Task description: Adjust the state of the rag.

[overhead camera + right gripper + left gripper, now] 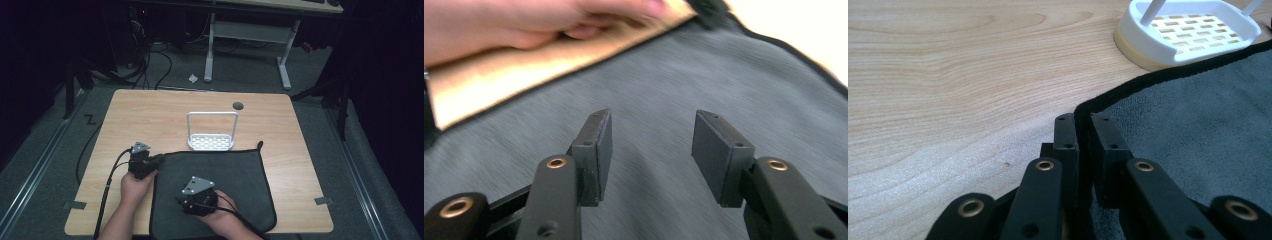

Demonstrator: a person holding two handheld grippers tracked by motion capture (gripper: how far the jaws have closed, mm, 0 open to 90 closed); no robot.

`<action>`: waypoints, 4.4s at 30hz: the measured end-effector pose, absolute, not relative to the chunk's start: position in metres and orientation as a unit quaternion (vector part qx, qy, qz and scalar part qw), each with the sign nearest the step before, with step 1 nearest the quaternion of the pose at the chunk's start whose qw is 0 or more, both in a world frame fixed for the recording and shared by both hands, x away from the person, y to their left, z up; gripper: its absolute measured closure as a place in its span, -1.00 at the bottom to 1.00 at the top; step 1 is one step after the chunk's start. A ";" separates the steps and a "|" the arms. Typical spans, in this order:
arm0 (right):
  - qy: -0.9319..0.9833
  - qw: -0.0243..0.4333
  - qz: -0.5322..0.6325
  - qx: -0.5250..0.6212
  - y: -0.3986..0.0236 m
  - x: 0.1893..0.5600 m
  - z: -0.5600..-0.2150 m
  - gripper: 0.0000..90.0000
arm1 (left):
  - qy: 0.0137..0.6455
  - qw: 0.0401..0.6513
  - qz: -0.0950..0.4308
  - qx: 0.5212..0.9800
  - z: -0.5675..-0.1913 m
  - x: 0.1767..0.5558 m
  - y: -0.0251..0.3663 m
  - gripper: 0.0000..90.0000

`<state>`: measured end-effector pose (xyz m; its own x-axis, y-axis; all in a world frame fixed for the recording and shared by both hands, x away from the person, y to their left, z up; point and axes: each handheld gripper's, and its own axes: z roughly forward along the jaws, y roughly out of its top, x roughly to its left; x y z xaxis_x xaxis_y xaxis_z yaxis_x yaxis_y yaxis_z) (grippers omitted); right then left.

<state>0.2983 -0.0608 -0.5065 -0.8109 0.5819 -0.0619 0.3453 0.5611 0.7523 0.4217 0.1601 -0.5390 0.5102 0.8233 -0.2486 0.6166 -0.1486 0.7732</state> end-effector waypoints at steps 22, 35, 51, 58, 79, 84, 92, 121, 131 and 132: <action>0.887 0.067 0.388 0.240 0.004 0.286 -0.535 -0.12 | 0.480 0.440 0.105 0.751 -0.540 0.422 0.161 0.81; 0.895 0.114 0.376 0.210 0.003 0.280 -0.535 0.61 | 0.485 0.440 0.101 0.749 -0.540 0.423 0.161 0.81; 0.874 0.150 0.417 0.198 -0.020 0.280 -0.507 0.88 | 0.505 0.490 0.087 0.705 -0.530 0.420 0.157 0.84; 0.851 0.162 0.453 0.208 -0.043 0.272 -0.486 0.88 | 0.515 0.526 0.067 0.674 -0.524 0.418 0.151 0.84; 0.854 0.128 0.487 0.133 0.041 0.263 -0.462 0.88 | 0.543 0.520 0.112 0.650 -0.493 0.382 0.242 0.84; 0.856 0.141 0.479 0.132 0.028 0.261 -0.460 0.88 | 0.534 0.525 0.108 0.654 -0.490 0.386 0.220 0.84; 0.844 0.163 0.484 0.165 -0.038 0.261 -0.459 0.88 | 0.510 0.512 0.116 0.681 -0.483 0.394 0.160 0.84; 0.826 0.188 0.437 0.304 -0.199 0.257 -0.498 0.86 | 0.465 0.462 0.101 0.748 -0.496 0.420 0.017 0.82; 0.813 0.198 0.428 0.341 -0.224 0.256 -0.500 0.61 | 0.441 0.465 0.068 0.765 -0.506 0.420 -0.021 0.40; 0.807 0.202 0.434 0.345 -0.226 0.256 -0.498 0.60 | 0.436 0.471 0.063 0.764 -0.505 0.419 -0.024 0.34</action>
